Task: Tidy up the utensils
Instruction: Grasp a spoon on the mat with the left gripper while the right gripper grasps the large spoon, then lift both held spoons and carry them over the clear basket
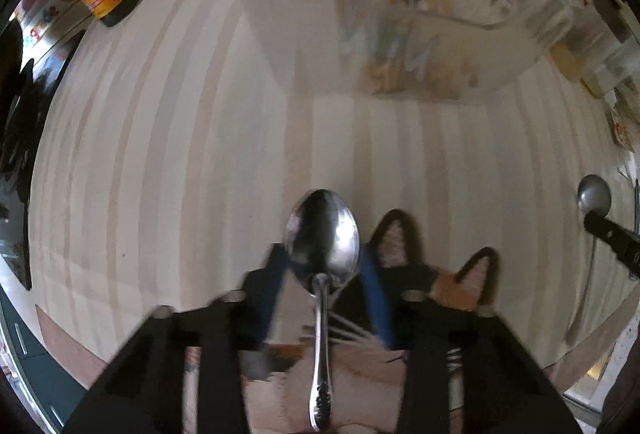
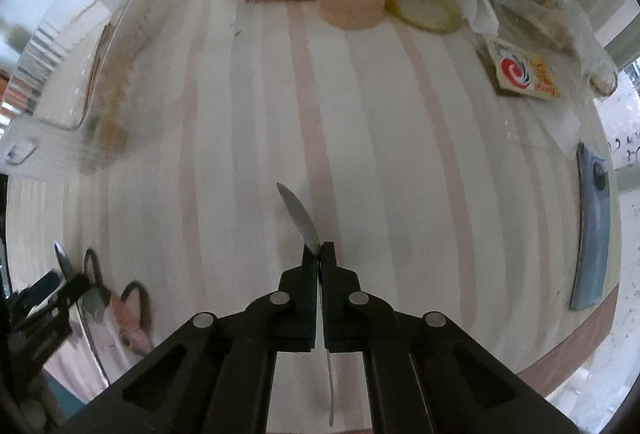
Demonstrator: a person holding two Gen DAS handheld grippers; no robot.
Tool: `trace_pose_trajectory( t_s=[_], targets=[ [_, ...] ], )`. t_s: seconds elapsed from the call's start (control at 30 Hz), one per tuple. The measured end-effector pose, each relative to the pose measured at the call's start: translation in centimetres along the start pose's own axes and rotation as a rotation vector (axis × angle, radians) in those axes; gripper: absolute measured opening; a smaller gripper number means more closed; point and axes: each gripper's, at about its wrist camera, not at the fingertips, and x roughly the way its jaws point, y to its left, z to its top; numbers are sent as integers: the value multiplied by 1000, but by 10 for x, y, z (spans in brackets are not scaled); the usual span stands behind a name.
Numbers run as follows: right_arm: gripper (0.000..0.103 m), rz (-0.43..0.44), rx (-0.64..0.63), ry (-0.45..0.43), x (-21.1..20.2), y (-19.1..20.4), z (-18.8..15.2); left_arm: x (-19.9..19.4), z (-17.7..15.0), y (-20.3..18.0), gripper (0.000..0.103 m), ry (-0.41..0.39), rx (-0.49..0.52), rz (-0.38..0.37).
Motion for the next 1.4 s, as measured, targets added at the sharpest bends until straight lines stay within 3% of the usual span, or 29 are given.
trace_pose_trajectory(
  t_s=[0.23,0.53,1.0,1.4],
  targets=[
    [1,69,37,20,-5,2,-23,-3,-1,-8,32,-10,14,19],
    [1,161,80,-32,-47,-10,-39,-25,-5,15,32,-45,-4,-9],
    [1,252,90,-141,-106,-5,-16,-117,6,34,32,-208,-27,-43],
    [1,323,39,-239,-152,30,24,-184,51,35,32,-351,-43,-75]
  ],
)
